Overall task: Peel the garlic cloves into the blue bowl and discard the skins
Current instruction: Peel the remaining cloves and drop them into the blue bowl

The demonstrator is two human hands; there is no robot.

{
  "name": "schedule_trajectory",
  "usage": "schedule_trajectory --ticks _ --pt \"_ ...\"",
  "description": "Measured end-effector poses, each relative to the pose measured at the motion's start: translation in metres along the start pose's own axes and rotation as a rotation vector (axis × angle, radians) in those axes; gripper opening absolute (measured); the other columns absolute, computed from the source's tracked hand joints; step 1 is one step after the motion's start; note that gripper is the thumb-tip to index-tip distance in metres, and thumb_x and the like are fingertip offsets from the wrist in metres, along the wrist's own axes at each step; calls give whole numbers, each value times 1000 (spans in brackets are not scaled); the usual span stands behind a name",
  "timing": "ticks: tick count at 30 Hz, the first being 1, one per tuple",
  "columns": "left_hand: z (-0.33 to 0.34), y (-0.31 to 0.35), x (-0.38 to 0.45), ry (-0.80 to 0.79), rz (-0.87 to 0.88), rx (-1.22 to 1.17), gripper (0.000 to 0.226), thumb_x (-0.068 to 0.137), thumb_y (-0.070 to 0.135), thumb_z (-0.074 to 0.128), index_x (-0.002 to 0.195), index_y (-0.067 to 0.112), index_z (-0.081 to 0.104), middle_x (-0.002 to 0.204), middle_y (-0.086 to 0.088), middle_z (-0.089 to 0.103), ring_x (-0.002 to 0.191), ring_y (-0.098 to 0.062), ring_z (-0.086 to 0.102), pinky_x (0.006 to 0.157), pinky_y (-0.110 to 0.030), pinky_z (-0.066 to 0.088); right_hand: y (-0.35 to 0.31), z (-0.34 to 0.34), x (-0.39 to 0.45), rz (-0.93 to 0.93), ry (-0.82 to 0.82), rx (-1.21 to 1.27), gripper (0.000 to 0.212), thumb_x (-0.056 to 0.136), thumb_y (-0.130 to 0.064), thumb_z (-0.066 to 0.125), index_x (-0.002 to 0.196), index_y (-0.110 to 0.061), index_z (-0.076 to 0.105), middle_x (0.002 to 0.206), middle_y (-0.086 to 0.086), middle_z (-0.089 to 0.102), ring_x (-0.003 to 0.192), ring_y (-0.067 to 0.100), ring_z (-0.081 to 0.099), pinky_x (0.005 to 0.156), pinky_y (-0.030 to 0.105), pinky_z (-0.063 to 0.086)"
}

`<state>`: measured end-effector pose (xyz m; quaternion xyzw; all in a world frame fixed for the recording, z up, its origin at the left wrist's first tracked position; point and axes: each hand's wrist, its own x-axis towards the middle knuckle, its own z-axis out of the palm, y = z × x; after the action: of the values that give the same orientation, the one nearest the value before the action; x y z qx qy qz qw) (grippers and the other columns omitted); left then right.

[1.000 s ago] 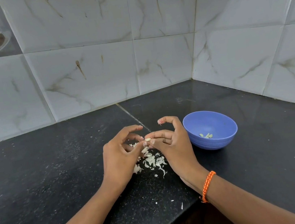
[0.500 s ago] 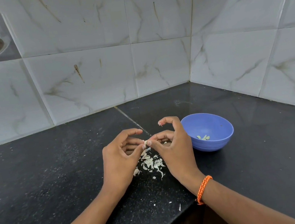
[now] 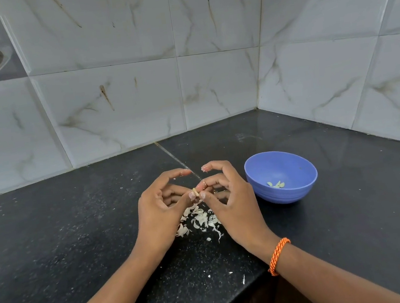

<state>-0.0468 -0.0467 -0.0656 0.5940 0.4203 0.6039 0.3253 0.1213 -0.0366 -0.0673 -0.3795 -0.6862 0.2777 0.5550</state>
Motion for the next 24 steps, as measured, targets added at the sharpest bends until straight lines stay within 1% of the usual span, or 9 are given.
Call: schedule_trajectory --ticks 4,6,10,13,15,18,22,24 --pt "0 2 0 -6 -18 -32 39 92 7 83 125 23 71 89 -10 82 88 -27 81 88 -39 66 -4 1 0 -15 1 4 50 92 -17 85 134 -22 58 98 -6 77 95 11 75 78 18 59" --pt "0 3 0 -14 -27 -46 39 91 9 85 125 23 71 91 -11 82 89 -29 81 88 -39 66 -5 2 1 -22 22 1 50 92 -17 85 133 -22 58 97 -7 77 94 11 75 78 19 59" --pt "2 5 0 4 -35 -79 37 90 7 85 122 21 71 93 -12 82 90 -29 81 87 -38 66 -8 -1 4 -32 29 30 48 91 -16 85 130 -22 59 97 -9 77 95 12 76 83 26 63" --pt "4 9 -1 21 -34 -107 35 89 5 85 119 17 73 90 -13 81 87 -28 80 82 -31 65 -11 -4 6 -5 13 91 48 90 -14 85 129 -22 59 97 -6 79 93 15 77 84 30 64" --pt "4 10 -2 24 -31 -114 33 88 4 85 117 16 73 89 -14 81 86 -28 80 81 -30 64 -13 -4 5 7 9 115 47 90 -12 85 127 -22 58 95 -4 79 91 15 78 83 32 64" --pt "5 7 -2 40 -26 -88 32 90 4 83 117 16 72 89 -14 80 84 -30 80 82 -36 66 -10 -2 3 -3 28 89 45 90 -11 84 126 -22 58 93 -4 79 90 15 78 83 33 65" --pt "6 5 -2 73 -3 -43 37 90 -1 83 118 20 71 95 -10 79 83 -28 79 84 -40 66 -6 1 2 -26 54 30 47 91 -7 84 125 -23 56 93 -5 77 90 13 77 82 29 64" --pt "5 5 -2 82 6 -48 37 90 -4 82 118 19 72 94 -10 79 84 -27 79 85 -41 66 -6 2 2 -30 59 17 47 91 -10 85 125 -22 56 92 -5 77 90 12 77 81 27 63"
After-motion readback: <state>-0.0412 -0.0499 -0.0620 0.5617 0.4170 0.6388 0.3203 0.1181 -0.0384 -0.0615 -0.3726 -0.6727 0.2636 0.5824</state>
